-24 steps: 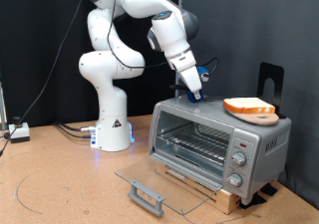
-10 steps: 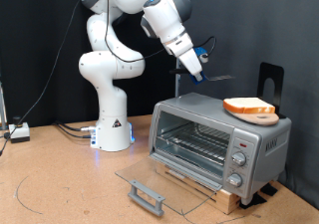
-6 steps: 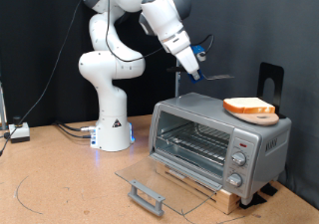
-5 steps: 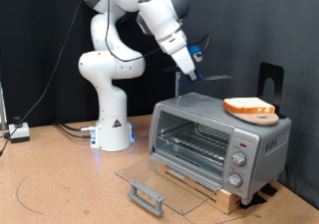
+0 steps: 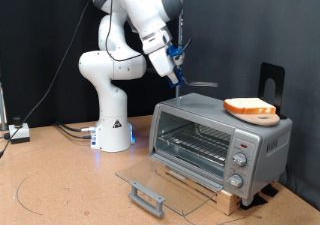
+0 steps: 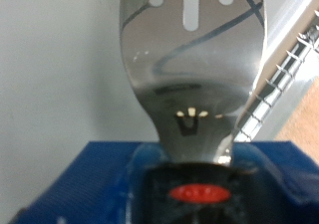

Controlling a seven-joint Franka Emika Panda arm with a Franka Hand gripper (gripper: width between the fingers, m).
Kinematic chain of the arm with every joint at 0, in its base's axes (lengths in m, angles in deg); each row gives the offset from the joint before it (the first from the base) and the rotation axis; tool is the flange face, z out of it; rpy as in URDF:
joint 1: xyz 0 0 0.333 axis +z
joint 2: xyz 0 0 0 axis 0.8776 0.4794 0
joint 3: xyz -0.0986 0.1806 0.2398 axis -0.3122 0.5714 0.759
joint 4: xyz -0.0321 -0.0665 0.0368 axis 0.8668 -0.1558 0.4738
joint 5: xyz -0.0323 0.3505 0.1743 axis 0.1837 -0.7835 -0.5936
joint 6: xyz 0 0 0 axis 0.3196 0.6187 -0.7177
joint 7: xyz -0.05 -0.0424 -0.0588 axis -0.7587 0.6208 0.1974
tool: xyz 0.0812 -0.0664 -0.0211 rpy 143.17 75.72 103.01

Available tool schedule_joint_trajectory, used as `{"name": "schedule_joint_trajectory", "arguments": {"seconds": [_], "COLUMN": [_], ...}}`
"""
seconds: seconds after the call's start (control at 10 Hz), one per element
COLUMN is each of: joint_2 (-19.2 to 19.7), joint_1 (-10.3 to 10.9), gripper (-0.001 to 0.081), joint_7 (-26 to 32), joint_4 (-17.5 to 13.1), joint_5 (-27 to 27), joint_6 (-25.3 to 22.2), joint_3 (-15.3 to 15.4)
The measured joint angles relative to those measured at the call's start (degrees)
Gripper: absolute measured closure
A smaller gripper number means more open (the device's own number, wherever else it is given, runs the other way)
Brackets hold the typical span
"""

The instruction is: Make a piece of toast with the oven

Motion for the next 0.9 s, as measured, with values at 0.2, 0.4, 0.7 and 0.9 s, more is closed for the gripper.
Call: {"name": "schedule_joint_trajectory", "arguments": {"seconds": [0.2, 0.4, 0.7, 0.9], "joint_2": [0.0, 0.1, 0.6, 0.8], "joint_1": [-1.9, -3.9, -5.9, -5.9], "gripper": [0.0409, 0.0409, 0.0409, 0.0409], "joint_7": [4.1, 7.1, 9.3, 9.7], "joint_4": [0.0, 0.0, -0.8, -1.1], "joint_5": [2.4, 5.1, 7.6, 8.2], "joint_6": [-1.0, -2.1, -4.6, -4.1], "joint_3": [-3.7, -7.3, -10.1, -8.8]}}
